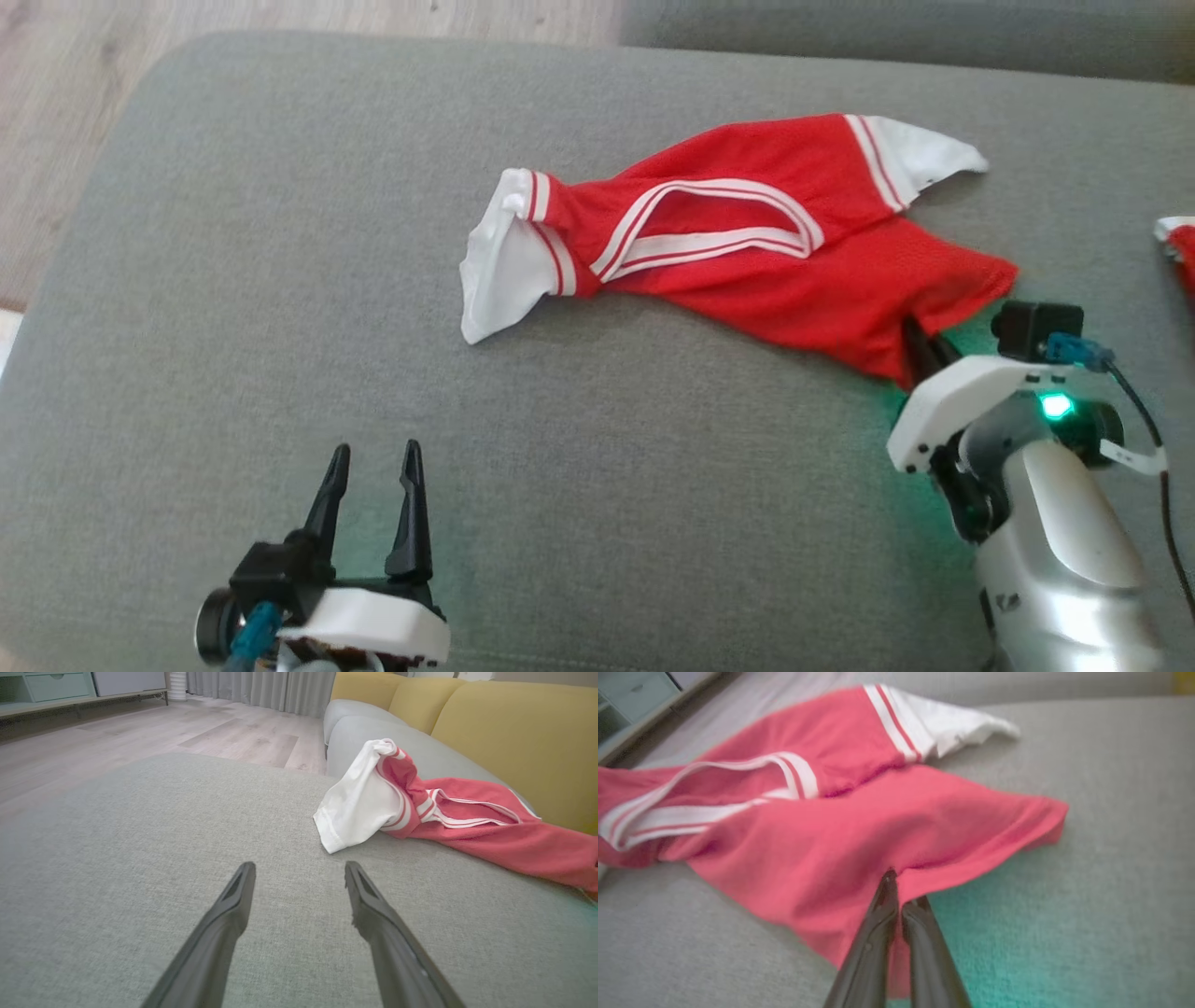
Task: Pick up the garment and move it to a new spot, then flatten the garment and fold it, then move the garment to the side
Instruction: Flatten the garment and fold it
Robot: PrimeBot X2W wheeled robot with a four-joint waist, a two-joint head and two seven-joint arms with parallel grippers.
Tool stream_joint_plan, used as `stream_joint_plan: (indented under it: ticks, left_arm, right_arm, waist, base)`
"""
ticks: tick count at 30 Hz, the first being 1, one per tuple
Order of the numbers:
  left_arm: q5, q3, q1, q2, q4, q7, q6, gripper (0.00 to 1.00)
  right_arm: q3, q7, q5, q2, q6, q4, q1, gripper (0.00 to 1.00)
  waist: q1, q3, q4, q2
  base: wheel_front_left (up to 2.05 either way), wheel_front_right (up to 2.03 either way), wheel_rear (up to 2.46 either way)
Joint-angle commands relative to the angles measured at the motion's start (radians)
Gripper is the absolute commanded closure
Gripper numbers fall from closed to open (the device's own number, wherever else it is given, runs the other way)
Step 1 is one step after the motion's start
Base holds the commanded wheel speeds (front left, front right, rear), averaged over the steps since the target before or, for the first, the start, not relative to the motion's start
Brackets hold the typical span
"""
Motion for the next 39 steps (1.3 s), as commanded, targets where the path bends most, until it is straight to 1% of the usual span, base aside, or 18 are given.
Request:
stream_joint_plan:
  ticks: [1,6,10,11,19,21,23,25,28,31,34,39]
  left_arm:
    - [0.010,0.037,-0.012,0.004,-0.015,-0.012,-0.005,0.00]
    - [0.014,0.034,0.010,0.005,-0.004,-0.012,-0.008,0.00]
    - [0.013,0.030,0.029,0.009,-0.004,-0.011,-0.004,0.00]
    - [0.013,0.030,0.029,0.009,-0.004,-0.011,-0.004,0.00]
    - [0.004,0.038,0.054,0.026,-0.023,-0.006,0.007,0.00]
    - [0.003,0.038,0.055,0.027,-0.032,-0.003,0.011,0.00]
    - [0.004,0.036,0.054,0.029,-0.042,-0.001,0.014,0.00]
    - [0.007,0.032,0.049,0.028,-0.049,0.000,0.015,0.00]
    - [0.007,0.027,0.035,0.025,-0.051,0.000,0.010,0.00]
    - [0.010,0.020,0.014,0.018,-0.048,0.000,0.003,0.00]
    - [0.015,0.010,-0.012,0.008,-0.042,-0.001,-0.003,0.00]
    - [0.020,0.001,-0.046,-0.006,-0.021,-0.003,-0.014,0.00]
  right_arm:
    - [0.049,-0.035,0.011,0.005,0.004,-0.070,-0.020,1.00]
    - [0.115,-0.069,0.010,0.005,0.004,-0.210,0.017,1.00]
    - [0.168,-0.052,0.020,0.005,0.004,-0.388,0.079,1.00]
    - [0.168,-0.052,0.020,0.005,0.004,-0.388,0.079,1.00]
    - [0.250,0.053,0.029,0.005,0.004,-0.815,0.224,1.00]
    - [0.259,0.086,0.027,0.005,0.004,-0.890,0.252,1.00]
    - [0.257,0.117,0.023,0.005,0.004,-0.930,0.271,1.00]
    - [0.236,0.140,0.007,0.004,0.004,-0.929,0.273,1.00]
    - [0.190,0.159,0.018,0.002,0.004,-0.862,0.252,1.00]
    - [0.129,0.159,0.016,-0.019,0.004,-0.734,0.191,1.00]
    - [0.061,0.132,0.009,-0.047,0.004,-0.591,0.107,1.00]
    - [-0.026,0.079,-0.024,-0.114,0.004,-0.369,-0.043,1.00]
  waist:
    - [-0.0001,-0.025,-0.018,0.0000]
    - [-0.0001,-0.082,-0.049,0.0000]
    - [-0.0001,-0.125,-0.071,0.0000]
    - [-0.0001,-0.125,-0.071,0.0000]
    - [-0.0001,-0.160,-0.105,0.0000]
    - [-0.0001,-0.157,-0.108,0.0000]
    - [-0.0001,-0.148,-0.109,0.0000]
    - [-0.0001,-0.132,-0.104,0.0000]
    - [-0.0001,-0.103,-0.093,0.0000]
    - [-0.0001,-0.067,-0.072,0.0000]
    - [-0.0001,-0.031,-0.043,0.0000]
    - [-0.0001,0.023,0.001,0.0000]
  base:
    - [0.00,0.00,0.00]
    - [0.00,0.00,0.00]
    - [0.00,0.00,0.00]
    - [0.00,0.00,0.00]
    - [0.00,0.00,0.00]
    - [0.00,0.00,0.00]
    - [0.00,0.00,0.00]
    - [0.00,0.00,0.00]
    - [0.00,0.00,0.00]
    - [0.00,0.00,0.00]
    - [0.00,0.00,0.00]
    - [0.00,0.00,0.00]
